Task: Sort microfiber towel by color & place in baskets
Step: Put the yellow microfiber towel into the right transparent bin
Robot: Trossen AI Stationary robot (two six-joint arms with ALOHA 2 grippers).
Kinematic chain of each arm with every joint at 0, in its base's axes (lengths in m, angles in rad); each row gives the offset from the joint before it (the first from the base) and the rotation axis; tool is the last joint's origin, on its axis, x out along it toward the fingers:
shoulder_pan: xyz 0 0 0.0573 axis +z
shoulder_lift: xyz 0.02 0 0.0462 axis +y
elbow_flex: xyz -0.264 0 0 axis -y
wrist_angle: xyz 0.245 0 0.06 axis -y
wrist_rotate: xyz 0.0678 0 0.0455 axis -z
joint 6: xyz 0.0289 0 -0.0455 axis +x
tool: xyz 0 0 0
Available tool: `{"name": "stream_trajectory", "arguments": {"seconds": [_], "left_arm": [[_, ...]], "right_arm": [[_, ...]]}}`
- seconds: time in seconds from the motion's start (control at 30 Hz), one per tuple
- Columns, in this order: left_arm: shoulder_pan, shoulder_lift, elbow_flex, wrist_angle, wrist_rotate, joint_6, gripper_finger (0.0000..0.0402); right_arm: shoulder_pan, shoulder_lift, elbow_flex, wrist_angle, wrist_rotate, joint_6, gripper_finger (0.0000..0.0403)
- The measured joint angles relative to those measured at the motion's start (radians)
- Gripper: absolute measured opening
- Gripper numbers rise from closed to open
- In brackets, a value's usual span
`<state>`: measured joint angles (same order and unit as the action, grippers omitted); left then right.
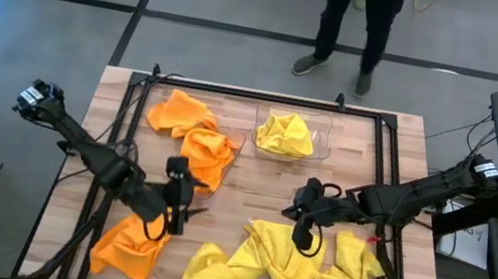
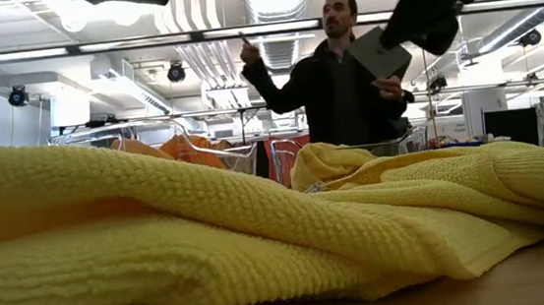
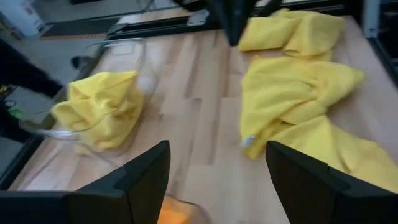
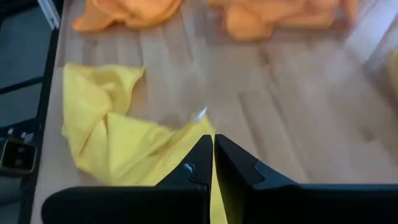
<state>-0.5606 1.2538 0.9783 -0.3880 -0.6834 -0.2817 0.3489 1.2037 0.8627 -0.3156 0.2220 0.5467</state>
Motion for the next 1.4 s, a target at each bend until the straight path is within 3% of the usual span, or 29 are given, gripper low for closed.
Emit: {"name": "stream_trajectory", "arguments": {"seconds": [0.3, 0.6, 0.8, 1.27, 1.4], "left_arm": [[-0.104, 0.104, 0.004, 0.066, 0.001, -0.04, 0.0247], [-0.111, 0.141, 0.005, 0.079, 0.001, -0.077, 0.0247], [-0.111, 0.141, 0.005, 0.088, -0.012, -0.08, 0.0247], [-0.11, 0.172, 0.005, 0.105, -0.015, -0.106, 0.0247], [-0.11, 0.173, 0.005, 0.108, -0.016, -0.106, 0.0247]], "right_arm": [[0.007, 0.036, 0.0, -0.093, -0.05, 0.151, 0.0013], [-0.03, 0.0, 0.046, -0.33, -0.036, 0.255, 0.0013], [-0.024, 0.008, 0.048, -0.33, -0.108, 0.296, 0.0013], [0.193, 0.052, 0.049, -0.338, -0.191, 0.64, 0.0013], [0.237, 0.069, 0.049, -0.378, -0.256, 0.751, 0.0013]]}}
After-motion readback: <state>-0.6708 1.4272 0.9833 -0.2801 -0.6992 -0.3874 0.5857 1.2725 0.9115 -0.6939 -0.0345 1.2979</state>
